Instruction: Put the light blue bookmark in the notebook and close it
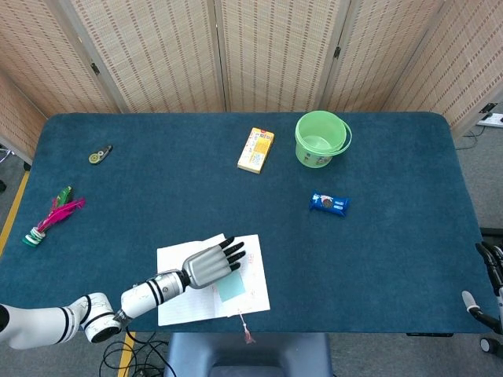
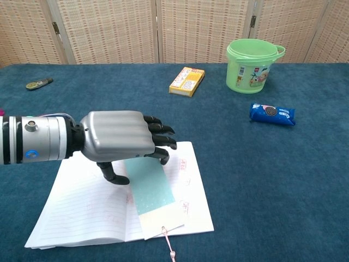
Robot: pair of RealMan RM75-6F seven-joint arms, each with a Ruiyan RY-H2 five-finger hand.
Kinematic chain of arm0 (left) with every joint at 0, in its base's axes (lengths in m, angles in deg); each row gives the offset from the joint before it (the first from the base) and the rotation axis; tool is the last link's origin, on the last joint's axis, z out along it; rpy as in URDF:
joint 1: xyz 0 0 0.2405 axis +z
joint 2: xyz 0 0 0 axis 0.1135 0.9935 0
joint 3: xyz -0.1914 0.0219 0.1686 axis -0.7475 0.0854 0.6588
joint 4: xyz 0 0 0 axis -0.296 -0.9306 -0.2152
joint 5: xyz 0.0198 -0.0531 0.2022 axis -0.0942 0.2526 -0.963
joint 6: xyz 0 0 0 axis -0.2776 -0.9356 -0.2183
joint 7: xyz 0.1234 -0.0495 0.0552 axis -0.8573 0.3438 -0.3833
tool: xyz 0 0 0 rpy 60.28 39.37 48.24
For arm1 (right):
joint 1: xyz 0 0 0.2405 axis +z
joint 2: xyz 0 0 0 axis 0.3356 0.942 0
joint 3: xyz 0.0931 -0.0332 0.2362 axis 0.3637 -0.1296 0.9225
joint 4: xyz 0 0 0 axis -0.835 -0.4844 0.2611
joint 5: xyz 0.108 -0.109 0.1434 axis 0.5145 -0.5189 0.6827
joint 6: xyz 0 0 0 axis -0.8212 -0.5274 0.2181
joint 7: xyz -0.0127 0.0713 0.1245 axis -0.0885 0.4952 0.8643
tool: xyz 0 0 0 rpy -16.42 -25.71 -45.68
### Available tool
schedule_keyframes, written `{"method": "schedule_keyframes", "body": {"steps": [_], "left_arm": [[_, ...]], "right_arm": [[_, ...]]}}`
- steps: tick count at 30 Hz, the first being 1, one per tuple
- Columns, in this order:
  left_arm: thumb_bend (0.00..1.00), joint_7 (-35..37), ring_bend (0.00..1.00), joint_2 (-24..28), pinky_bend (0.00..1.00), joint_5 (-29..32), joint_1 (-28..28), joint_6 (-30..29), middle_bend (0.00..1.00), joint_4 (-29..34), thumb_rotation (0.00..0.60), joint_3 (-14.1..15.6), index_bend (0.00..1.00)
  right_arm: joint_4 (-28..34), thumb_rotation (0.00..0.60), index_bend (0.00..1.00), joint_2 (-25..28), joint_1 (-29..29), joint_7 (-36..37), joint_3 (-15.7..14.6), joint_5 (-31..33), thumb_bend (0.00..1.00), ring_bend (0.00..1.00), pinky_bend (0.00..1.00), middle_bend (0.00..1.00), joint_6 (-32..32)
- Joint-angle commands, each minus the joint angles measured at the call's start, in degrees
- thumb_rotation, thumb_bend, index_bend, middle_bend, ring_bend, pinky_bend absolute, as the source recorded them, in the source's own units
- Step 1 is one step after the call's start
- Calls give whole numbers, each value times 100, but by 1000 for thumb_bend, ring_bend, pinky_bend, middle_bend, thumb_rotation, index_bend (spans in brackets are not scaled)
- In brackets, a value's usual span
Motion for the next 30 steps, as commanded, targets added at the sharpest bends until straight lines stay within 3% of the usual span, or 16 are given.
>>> {"method": "schedule_keyframes", "body": {"steps": [1,12,20,26,30], "left_arm": [[310,14,59,2,161,86,15,27,133,73,535,0,352],[310,-111,42,-21,161,268,54,1,103,110,535,-21,215],[310,-81,21,66,161,436,116,-96,81,330,530,-75,203],[337,64,9,315,160,507,183,-186,70,838,593,-74,224],[382,85,2,434,159,494,223,-185,67,1119,558,15,260]], "right_arm": [[-3,600,65,-1,-2,2,-1,-2,253,51,75,106,-1],[-21,600,65,-3,-8,33,8,0,252,51,75,106,-9],[-21,600,65,7,-7,39,14,-19,252,51,75,106,-23],[-12,600,65,-7,24,23,14,-47,252,51,75,106,14],[-13,600,65,-25,50,14,13,-65,252,51,75,106,46]]}}
